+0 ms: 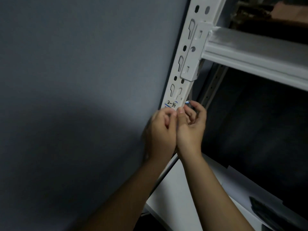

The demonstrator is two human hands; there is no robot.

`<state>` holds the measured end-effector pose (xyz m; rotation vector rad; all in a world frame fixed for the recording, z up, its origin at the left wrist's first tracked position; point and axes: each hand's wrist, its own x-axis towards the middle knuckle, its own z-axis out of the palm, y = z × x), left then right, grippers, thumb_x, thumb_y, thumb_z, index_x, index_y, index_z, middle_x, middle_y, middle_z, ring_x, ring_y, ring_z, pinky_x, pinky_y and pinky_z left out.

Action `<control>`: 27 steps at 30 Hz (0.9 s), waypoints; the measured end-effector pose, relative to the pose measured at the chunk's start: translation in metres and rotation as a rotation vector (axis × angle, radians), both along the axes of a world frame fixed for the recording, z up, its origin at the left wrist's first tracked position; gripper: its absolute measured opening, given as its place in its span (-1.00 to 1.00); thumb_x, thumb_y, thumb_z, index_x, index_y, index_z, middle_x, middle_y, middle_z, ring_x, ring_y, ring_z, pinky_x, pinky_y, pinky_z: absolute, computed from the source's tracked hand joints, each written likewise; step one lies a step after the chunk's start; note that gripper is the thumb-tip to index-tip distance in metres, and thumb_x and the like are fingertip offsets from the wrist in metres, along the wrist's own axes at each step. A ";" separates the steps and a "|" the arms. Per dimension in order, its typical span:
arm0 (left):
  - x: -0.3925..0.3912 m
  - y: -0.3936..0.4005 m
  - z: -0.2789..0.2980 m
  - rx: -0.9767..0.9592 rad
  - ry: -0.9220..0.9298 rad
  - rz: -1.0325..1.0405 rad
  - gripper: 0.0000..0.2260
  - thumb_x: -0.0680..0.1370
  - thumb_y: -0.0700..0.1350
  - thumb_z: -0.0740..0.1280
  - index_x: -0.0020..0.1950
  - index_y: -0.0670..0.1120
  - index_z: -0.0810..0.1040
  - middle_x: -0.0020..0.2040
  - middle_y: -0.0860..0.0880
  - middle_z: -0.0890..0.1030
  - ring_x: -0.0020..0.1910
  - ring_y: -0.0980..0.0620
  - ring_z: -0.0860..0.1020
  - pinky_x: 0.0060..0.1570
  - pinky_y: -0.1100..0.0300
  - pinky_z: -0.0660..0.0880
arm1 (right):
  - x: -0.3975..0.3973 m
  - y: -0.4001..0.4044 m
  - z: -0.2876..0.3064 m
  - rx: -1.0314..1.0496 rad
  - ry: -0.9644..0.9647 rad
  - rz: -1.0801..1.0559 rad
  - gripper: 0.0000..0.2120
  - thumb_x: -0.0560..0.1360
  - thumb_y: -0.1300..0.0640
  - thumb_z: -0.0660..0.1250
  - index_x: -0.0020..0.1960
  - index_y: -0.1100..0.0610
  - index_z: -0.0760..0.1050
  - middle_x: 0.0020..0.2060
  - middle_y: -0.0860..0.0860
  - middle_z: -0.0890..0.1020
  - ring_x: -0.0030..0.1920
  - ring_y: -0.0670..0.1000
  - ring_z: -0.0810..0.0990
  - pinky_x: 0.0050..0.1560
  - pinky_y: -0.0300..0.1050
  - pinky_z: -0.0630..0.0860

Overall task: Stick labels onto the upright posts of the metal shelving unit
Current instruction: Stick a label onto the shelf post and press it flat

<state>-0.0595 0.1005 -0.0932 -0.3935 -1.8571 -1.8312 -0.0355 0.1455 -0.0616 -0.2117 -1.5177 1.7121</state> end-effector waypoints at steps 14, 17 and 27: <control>-0.005 -0.017 0.012 0.021 -0.006 0.112 -0.79 0.55 -0.04 0.28 0.12 -0.07 0.57 -0.38 0.08 0.44 -0.30 -0.10 0.55 -0.25 -0.01 0.53 | 0.003 0.000 0.003 0.012 -0.006 -0.006 -0.72 0.54 0.38 0.28 0.20 0.19 0.34 -0.08 0.01 0.57 -0.20 -0.32 0.60 -0.12 -0.46 0.47; 0.001 -0.012 0.011 0.025 -0.016 0.078 -0.74 0.52 0.03 0.23 0.11 -0.04 0.58 -0.34 0.04 0.50 -0.30 -0.11 0.55 -0.27 0.01 0.53 | 0.004 0.001 0.003 0.010 -0.018 0.003 -0.72 0.53 0.34 0.29 0.18 0.13 0.35 -0.05 0.01 0.57 -0.15 -0.32 0.60 -0.09 -0.44 0.48; -0.001 -0.004 0.013 0.164 -0.139 0.016 -0.96 0.55 -0.09 0.32 -0.03 0.00 0.55 -0.42 0.05 0.47 -0.41 -0.05 0.49 -0.30 -0.08 0.53 | 0.005 0.000 0.004 -0.035 -0.017 0.017 -0.71 0.53 0.35 0.30 0.16 0.10 0.34 -0.05 0.01 0.57 -0.11 -0.27 0.60 -0.01 -0.39 0.52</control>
